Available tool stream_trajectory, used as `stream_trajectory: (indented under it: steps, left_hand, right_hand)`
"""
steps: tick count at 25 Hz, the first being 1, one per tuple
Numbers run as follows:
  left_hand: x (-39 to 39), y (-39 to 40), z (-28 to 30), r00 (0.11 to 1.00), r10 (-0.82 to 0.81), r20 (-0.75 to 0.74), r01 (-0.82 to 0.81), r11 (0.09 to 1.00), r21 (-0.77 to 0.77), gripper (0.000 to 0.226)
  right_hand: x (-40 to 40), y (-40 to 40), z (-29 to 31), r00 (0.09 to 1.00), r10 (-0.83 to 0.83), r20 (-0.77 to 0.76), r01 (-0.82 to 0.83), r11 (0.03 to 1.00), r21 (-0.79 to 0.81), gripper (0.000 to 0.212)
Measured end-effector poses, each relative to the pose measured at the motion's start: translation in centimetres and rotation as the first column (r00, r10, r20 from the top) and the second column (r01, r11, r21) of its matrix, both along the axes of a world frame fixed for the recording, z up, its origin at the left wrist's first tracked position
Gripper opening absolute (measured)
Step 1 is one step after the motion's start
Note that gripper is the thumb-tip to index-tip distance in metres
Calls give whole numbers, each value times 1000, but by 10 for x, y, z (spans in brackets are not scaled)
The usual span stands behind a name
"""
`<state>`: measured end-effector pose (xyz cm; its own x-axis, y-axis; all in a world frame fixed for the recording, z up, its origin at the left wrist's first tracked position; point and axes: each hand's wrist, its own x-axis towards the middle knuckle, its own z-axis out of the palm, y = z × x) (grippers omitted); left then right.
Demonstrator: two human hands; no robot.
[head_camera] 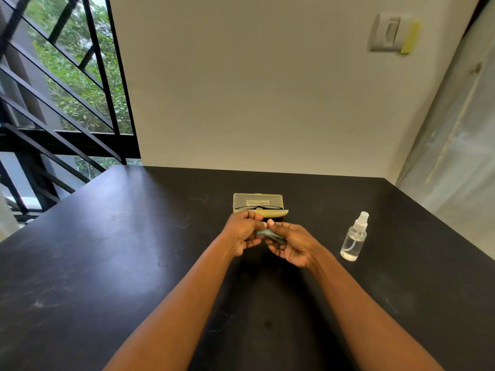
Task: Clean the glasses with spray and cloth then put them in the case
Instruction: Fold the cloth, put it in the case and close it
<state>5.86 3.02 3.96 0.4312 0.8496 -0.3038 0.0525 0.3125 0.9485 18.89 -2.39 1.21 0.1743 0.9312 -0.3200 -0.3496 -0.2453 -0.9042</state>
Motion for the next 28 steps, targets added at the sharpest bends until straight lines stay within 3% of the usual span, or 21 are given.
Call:
stream_trajectory:
  steps: [2,7,17,28]
  left_hand:
    - [-2,5,-7,999,20,-31,-21,999,-28,11]
    - [-3,19,-17,991,101,-87,-105,993,-49,10]
    - [9,80,9,983,129,-131,-122,991,62,6]
    - [35,123,-9,885,192,-425,20,895,445,6]
  right_hand:
    - [3,4,0,998,-57,-5,57,998,-29,4]
    - [8,22,7,988,-67,141,79,993,-82,6]
    - [20,82,47,907,-59,417,96,993,-69,10]
    - [38,125,37,691,-68,720,175,982,-76,19]
